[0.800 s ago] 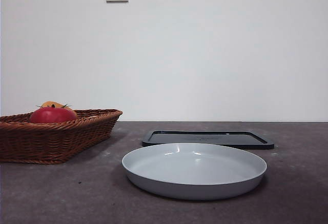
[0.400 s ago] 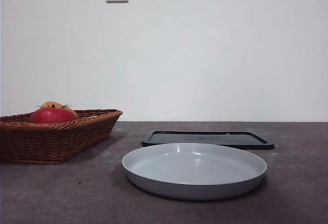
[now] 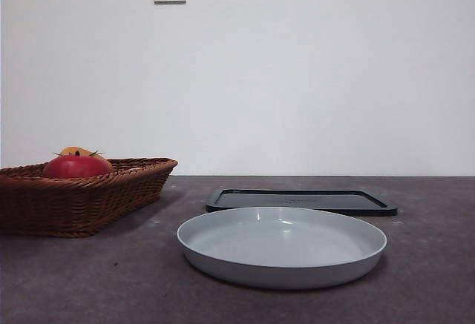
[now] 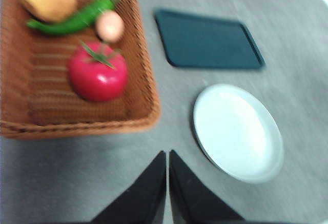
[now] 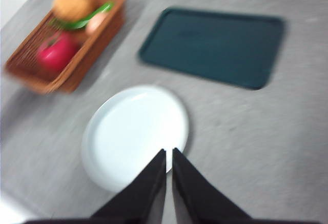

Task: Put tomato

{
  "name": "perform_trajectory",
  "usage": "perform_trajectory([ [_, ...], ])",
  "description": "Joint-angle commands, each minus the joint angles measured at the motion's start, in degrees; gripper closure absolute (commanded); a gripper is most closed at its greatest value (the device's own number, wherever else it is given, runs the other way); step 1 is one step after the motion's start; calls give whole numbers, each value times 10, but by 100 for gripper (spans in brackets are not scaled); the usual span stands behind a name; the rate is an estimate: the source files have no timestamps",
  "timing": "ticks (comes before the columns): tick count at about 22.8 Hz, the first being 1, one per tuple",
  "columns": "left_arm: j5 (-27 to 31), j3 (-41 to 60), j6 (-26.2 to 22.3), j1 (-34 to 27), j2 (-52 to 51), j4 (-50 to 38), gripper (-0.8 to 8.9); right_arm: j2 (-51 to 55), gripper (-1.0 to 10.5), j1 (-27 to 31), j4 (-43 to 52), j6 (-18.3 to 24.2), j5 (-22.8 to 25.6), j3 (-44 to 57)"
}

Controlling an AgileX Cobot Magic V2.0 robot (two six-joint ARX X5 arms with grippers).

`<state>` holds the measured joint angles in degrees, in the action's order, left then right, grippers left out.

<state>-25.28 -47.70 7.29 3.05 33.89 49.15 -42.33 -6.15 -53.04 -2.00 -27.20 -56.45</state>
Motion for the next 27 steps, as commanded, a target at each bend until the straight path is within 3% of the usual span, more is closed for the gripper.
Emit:
perform_trajectory([
  [1,-3,-44,-20,18,22,22,804,-21,938,-33,-26,29,-2,-35],
  [6,-3,-104,-49,51,54,101,804,-34,938,-102,-61,32,-2,-57],
  [12,-3,-105,-49,53,55,100,796,-33,937,-125,-75,40,-2,-57],
  [14,-3,-105,-49,53,55,100,726,-33,936,-125,-75,40,-1,-57],
  [16,-3,-105,-49,53,55,100,585,-33,919,-125,-75,40,0,-57],
  [19,-2,-105,-49,53,55,100,430,-33,752,-125,-74,40,2,-57],
  [22,-1,-105,-49,53,55,96,404,-33,572,-125,-74,39,2,-57],
  [27,32,-105,-49,53,61,78,397,-33,526,-125,-71,39,2,-57],
])
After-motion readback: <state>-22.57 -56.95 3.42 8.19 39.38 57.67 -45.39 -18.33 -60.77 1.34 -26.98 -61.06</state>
